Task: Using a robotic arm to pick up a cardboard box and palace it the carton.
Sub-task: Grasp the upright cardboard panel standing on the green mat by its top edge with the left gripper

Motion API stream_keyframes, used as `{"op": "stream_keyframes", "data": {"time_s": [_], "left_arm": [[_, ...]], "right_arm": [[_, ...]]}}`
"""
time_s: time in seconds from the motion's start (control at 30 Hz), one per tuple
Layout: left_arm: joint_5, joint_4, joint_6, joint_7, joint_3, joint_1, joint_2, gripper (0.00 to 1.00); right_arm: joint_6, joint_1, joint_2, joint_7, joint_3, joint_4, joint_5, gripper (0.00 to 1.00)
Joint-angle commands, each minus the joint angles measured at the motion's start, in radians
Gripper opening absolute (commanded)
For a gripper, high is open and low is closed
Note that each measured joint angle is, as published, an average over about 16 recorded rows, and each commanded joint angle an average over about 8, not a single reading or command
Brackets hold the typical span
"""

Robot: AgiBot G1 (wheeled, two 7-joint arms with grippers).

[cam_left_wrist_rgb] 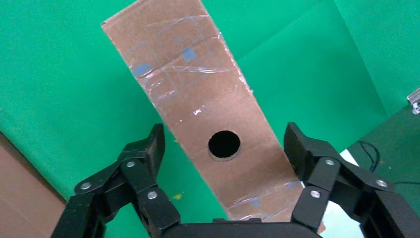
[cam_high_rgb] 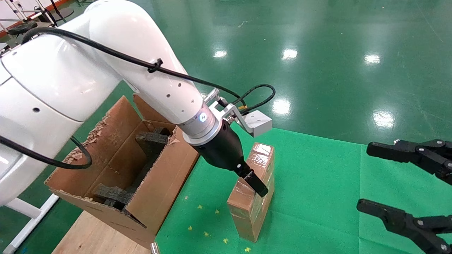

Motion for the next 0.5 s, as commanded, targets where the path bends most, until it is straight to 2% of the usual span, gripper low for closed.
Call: {"op": "stream_keyframes", "data": {"time_s": [0.03, 0.5], "left_arm": [[-0.002, 0.000, 0.000, 0.000, -0.002, 0.000, -0.001, 0.00], [-0.006, -0.001, 0.000, 0.002, -0.006, 0.002, -0.005, 0.00]], "right_arm": [[0.000, 0.000, 0.000, 0.000, 0.000, 0.000, 0.000, 1.00], [0.000, 0.000, 0.000, 0.000, 0.000, 0.000, 0.000, 1.00]]}}
